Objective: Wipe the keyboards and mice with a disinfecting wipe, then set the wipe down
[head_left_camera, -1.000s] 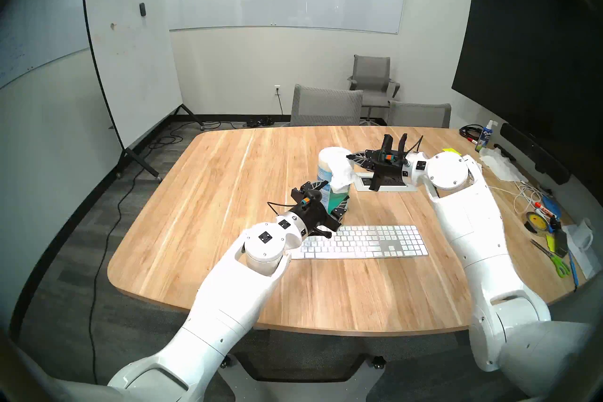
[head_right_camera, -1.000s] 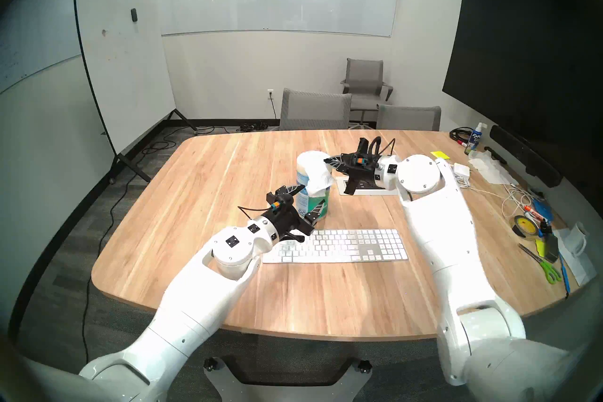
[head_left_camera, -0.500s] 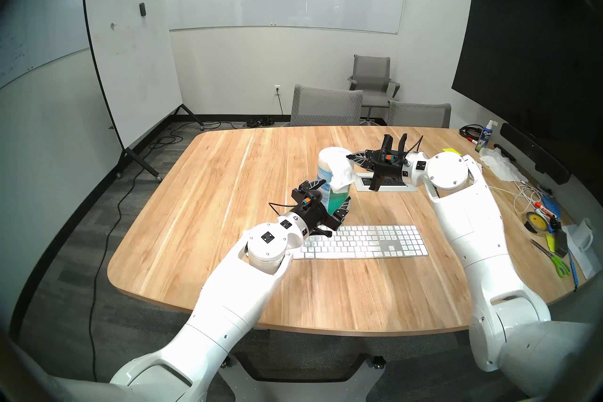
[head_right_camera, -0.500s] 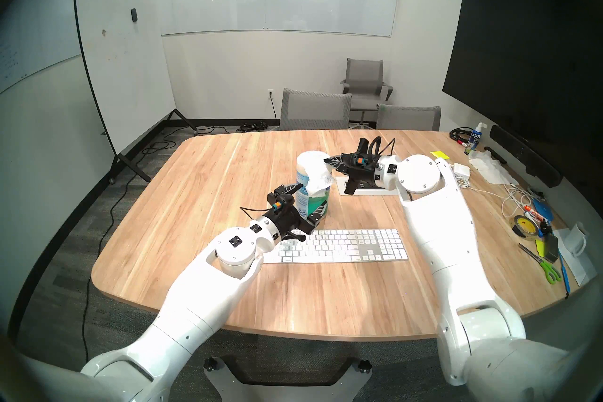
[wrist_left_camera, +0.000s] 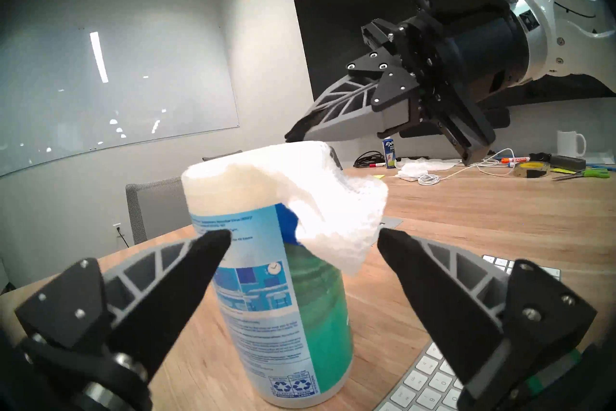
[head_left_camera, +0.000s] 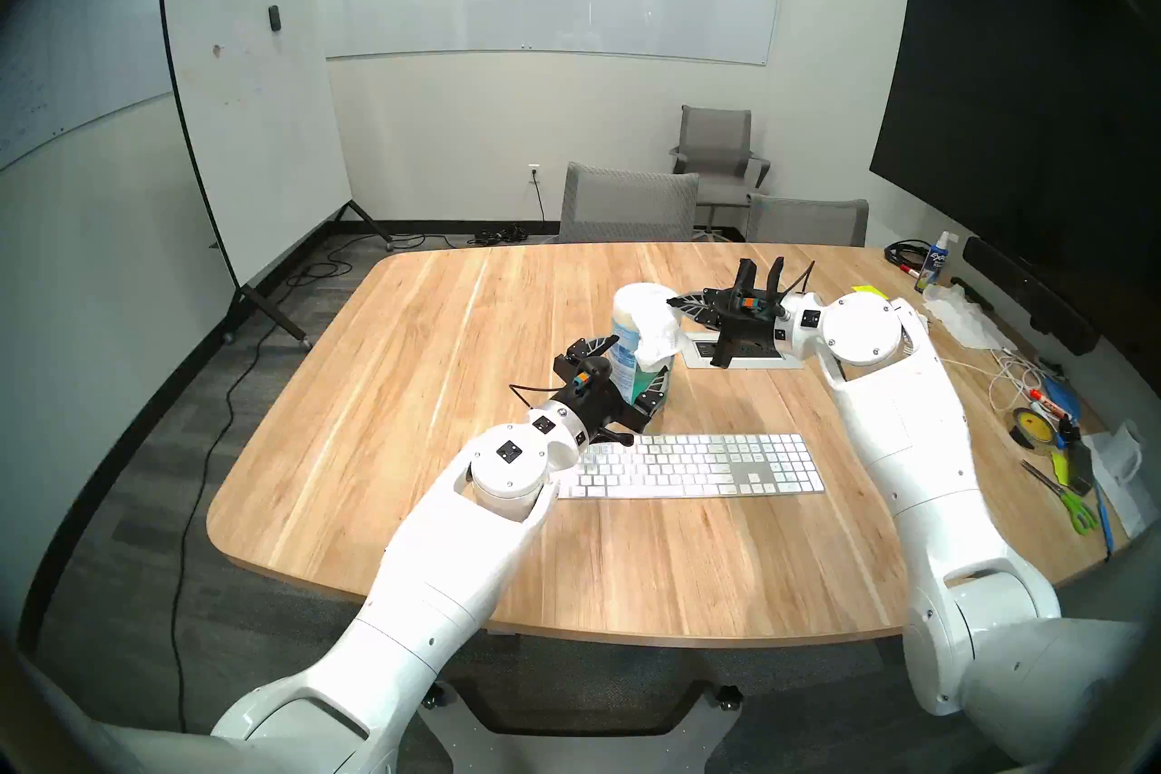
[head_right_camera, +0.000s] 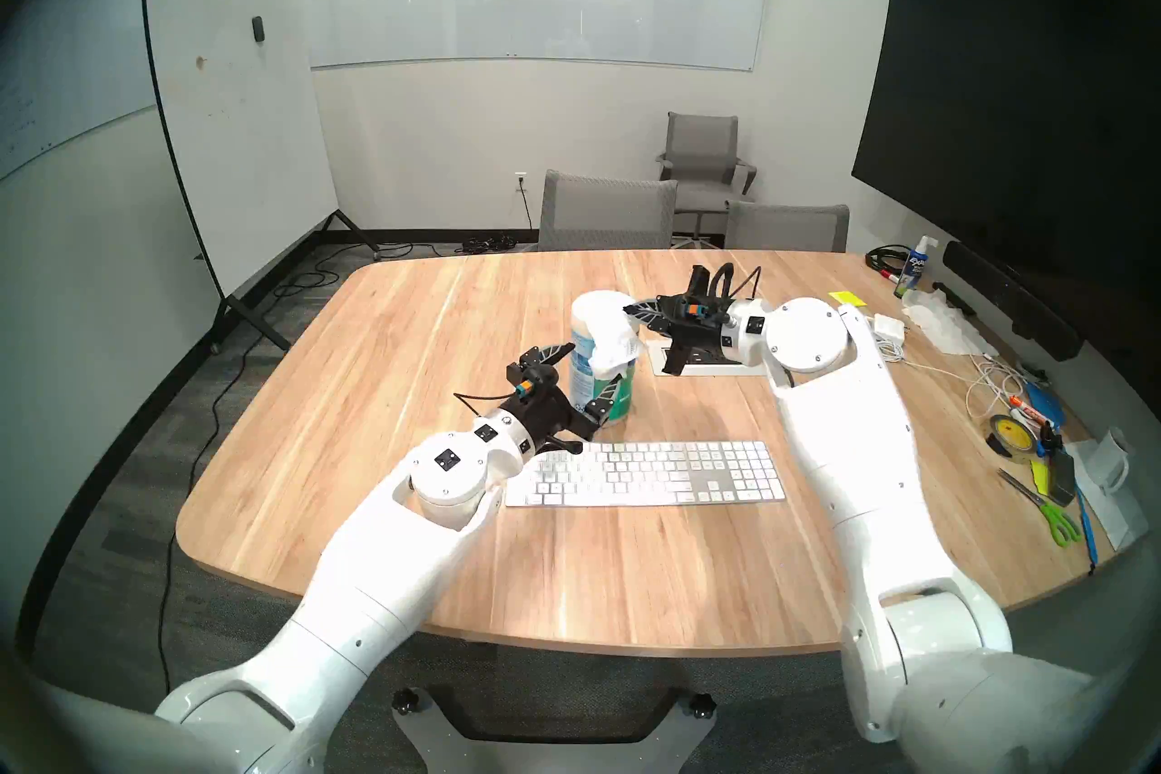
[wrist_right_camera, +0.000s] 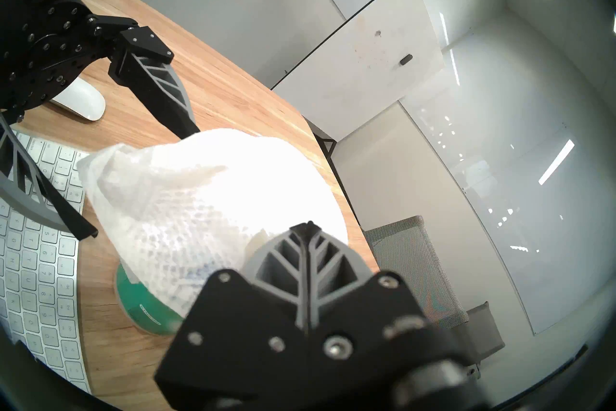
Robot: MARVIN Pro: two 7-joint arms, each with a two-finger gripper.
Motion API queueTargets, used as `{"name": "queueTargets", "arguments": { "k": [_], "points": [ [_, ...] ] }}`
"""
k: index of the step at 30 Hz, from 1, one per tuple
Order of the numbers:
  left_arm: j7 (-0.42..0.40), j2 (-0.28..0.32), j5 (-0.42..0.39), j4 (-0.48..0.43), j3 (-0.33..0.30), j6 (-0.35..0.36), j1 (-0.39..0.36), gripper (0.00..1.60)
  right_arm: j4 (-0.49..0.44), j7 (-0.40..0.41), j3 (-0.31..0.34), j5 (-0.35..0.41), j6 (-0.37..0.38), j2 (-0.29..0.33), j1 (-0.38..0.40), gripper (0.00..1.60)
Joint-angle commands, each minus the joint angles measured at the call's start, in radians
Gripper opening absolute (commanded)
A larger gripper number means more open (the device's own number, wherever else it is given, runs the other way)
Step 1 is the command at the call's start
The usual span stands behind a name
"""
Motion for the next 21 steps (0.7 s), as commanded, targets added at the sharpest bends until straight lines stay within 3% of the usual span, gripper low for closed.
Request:
{"name": "queueTargets", "arguments": {
  "k": [1, 10, 21],
  "points": [
    [-0.007, -0.014, 0.002, 0.000, 0.010, -0.020, -0.029, 0.00, -0.009, -0.001, 0.002, 0.002, 0.002, -0.002, 0.004, 0.00],
    [0.013, -0.019, 0.005, 0.010, 0.019, -0.044, -0.025, 0.00, -0.009, -0.001, 0.002, 0.002, 0.002, -0.002, 0.004, 0.00],
    [0.044, 0.007, 0.011, -0.146, 0.033, -0.036, 0.057, 0.00, -0.008, -0.001, 0.001, 0.002, 0.001, -0.002, 0.004, 0.00]
  ]
}}
